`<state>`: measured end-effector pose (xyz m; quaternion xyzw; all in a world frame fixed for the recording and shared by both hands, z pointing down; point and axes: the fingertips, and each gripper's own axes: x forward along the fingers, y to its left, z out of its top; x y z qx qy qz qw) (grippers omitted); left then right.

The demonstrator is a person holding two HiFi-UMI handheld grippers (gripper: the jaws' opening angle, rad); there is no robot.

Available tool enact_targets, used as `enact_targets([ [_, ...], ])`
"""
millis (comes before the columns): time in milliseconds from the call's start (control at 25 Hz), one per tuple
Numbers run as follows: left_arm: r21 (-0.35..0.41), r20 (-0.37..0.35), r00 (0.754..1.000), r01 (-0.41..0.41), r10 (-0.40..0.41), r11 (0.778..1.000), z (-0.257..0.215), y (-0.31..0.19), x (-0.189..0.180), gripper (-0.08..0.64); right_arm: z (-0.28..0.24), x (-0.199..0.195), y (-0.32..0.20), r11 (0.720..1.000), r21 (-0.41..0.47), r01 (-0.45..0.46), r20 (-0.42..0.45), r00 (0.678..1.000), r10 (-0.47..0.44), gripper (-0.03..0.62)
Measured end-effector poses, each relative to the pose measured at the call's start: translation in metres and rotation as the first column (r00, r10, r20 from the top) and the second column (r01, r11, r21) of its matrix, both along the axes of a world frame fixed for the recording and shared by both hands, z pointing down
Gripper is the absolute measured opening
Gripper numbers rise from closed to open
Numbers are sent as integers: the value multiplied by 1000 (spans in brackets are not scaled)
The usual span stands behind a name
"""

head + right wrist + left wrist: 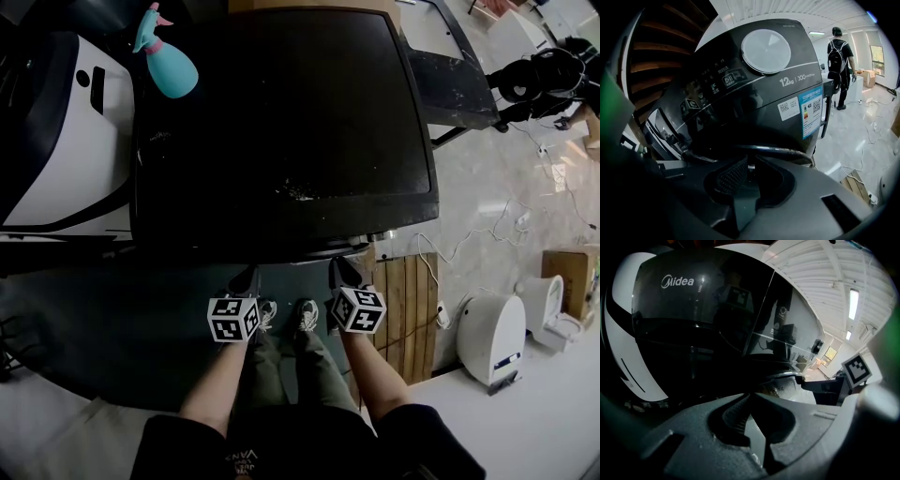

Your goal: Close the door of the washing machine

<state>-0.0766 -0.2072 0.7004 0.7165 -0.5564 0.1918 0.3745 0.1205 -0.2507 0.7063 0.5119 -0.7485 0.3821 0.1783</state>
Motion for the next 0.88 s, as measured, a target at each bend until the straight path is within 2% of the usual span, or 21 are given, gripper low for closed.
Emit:
enact_targets([
  [160,-6,0,1000,-4,4,1000,0,-1,1,9,-2,0,-2,1000,-2,-22,3,1000,22,49],
  [280,-5,25,999,-20,20,1000,0,-1,1,9,2,0,-1,1000,-1,-1,-11,1000,1,49],
  [880,20,20,1000,-21,20,1000,1,-3,1,9,5,1,-2,999,23,31,-65,997,-29,49],
])
